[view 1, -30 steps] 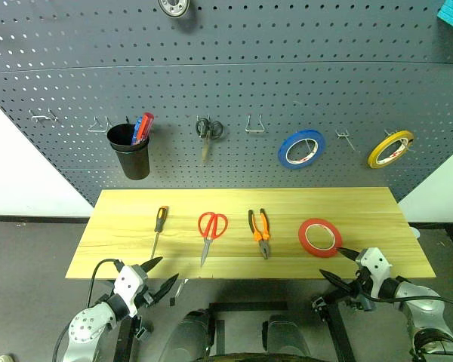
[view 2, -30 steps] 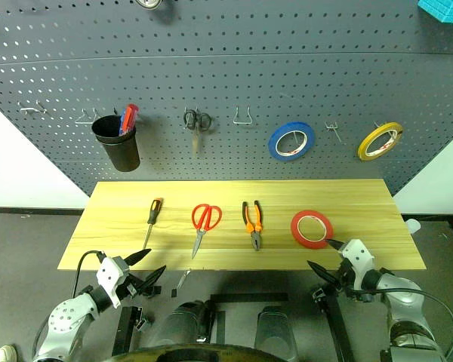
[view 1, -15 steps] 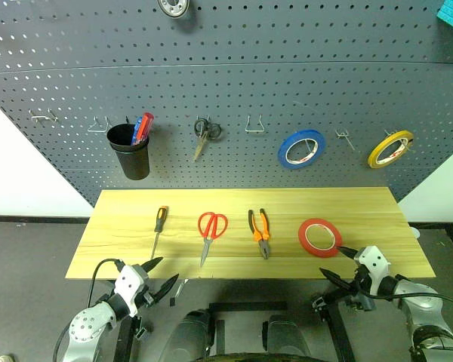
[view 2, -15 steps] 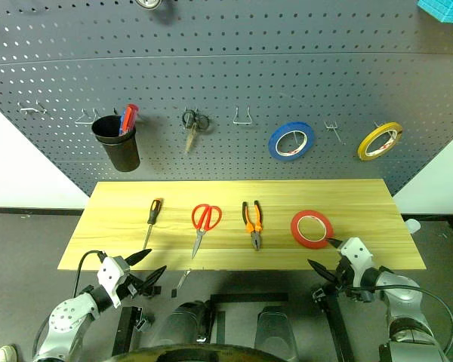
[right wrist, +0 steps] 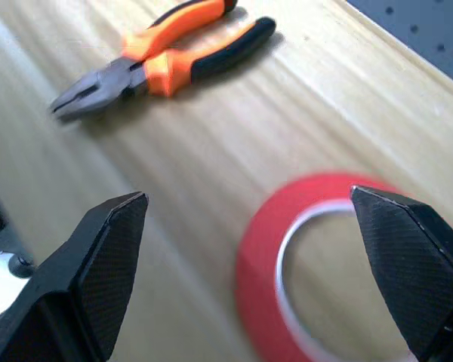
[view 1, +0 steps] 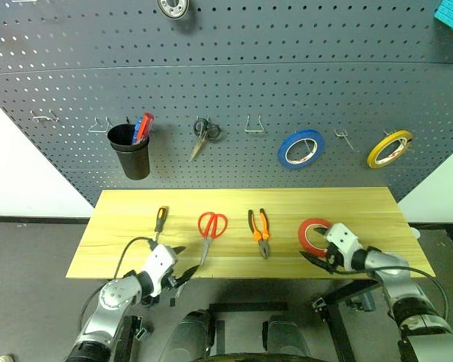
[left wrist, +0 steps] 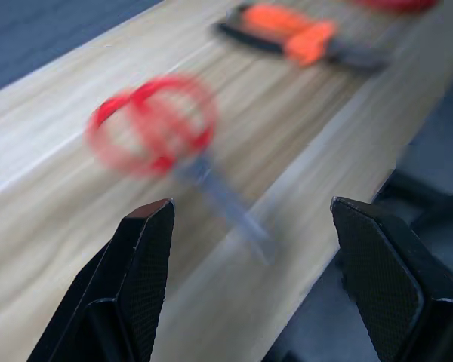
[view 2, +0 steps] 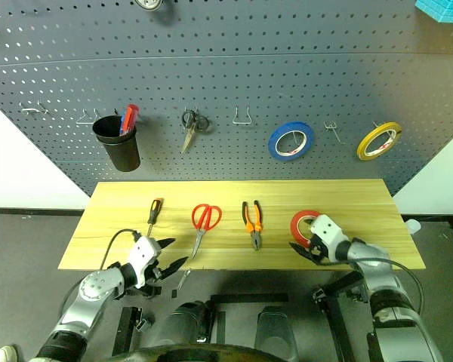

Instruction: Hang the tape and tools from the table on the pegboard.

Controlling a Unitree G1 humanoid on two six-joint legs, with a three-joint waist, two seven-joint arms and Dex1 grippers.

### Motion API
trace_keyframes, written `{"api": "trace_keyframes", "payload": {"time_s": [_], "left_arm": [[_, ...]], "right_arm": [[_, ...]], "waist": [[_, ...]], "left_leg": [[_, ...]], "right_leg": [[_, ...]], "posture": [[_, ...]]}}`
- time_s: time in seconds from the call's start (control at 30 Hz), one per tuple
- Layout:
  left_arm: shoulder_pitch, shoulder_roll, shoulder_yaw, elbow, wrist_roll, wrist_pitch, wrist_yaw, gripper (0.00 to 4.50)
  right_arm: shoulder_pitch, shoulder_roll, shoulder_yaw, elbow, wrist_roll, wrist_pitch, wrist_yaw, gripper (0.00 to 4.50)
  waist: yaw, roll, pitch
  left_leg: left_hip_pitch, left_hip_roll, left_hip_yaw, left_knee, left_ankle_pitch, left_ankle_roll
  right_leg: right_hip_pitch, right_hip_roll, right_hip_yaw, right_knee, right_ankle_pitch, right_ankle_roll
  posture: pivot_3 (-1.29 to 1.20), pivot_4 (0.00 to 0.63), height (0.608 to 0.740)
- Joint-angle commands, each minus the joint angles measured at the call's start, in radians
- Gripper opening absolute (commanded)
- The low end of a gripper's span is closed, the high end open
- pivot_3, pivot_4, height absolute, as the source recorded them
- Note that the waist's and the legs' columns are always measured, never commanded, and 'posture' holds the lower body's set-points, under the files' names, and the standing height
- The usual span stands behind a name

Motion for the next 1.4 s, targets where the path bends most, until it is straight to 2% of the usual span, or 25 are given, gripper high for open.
{"api": "trace_keyframes", "payload": {"time_s": [0.03,0.2,0.43,0.97,1.07,1.33,1.4], "left_arm": [[-0.031,0.022,-0.044,-0.041,-0.046,0.073,-0.118,3.45],[-0.117,0.037,-0.107,-0.022,-0.017,0.124,-0.21,3.45],[-0.213,0.018,-0.139,0.01,-0.008,0.116,-0.251,3.45],[-0.228,0.023,-0.142,-0.022,-0.01,0.119,-0.259,3.45],[-0.224,0.027,-0.138,-0.027,-0.011,0.12,-0.252,3.49],[-0.216,0.034,-0.131,-0.037,-0.016,0.125,-0.241,3.49],[-0.215,0.036,-0.131,-0.038,-0.017,0.125,-0.24,3.49]], "right_arm": [[-0.01,0.0,0.025,-0.12,-0.014,0.188,-0.014,4.5],[-0.044,-0.004,0.06,-0.192,-0.033,0.388,-0.02,4.5],[-0.078,-0.017,0.117,-0.197,-0.089,0.491,-0.037,4.5],[-0.206,0.032,0.203,0.058,-0.185,0.514,-0.121,4.5],[-0.218,0.036,0.219,0.089,-0.195,0.521,-0.108,3.89],[-0.214,0.05,0.212,0.098,-0.167,0.6,-0.045,1.2],[-0.207,0.051,0.208,0.089,-0.161,0.611,-0.039,0.69]], "waist": [[0.001,0.0,0.0],[0.002,0.0,0.0],[-0.001,0.0,0.0],[-0.006,-0.001,0.0],[-0.006,-0.001,0.0],[-0.005,-0.002,-0.001],[-0.004,-0.002,-0.001]], "left_leg": [[0.0,0.0,0.0,0.0,0.0,0.0],[0.0,0.001,-0.001,0.0,0.001,-0.001],[0.001,0.001,-0.001,0.001,0.001,-0.001],[0.001,0.001,-0.002,0.001,0.002,0.0],[0.002,0.002,-0.003,0.001,0.002,-0.001],[0.003,0.003,-0.006,0.001,0.002,-0.003],[0.004,0.003,-0.007,0.001,0.002,-0.003]], "right_leg": [[0.0,0.0,0.0,0.0,0.0,0.0],[-0.001,0.002,0.0,0.001,0.001,0.001],[0.0,0.003,0.0,0.001,0.002,0.002],[0.0,0.005,0.0,0.001,0.003,0.003],[0.001,0.008,0.0,0.001,0.003,0.002],[0.002,0.011,0.0,0.001,0.005,-0.003],[0.002,0.011,0.0,0.001,0.005,-0.003]], "posture": [[-0.05,0.049,0.725],[-0.05,0.047,0.725],[-0.05,0.049,0.725],[-0.05,0.054,0.725],[-0.05,0.054,0.725],[-0.04,0.057,0.725],[-0.05,0.057,0.725]]}}
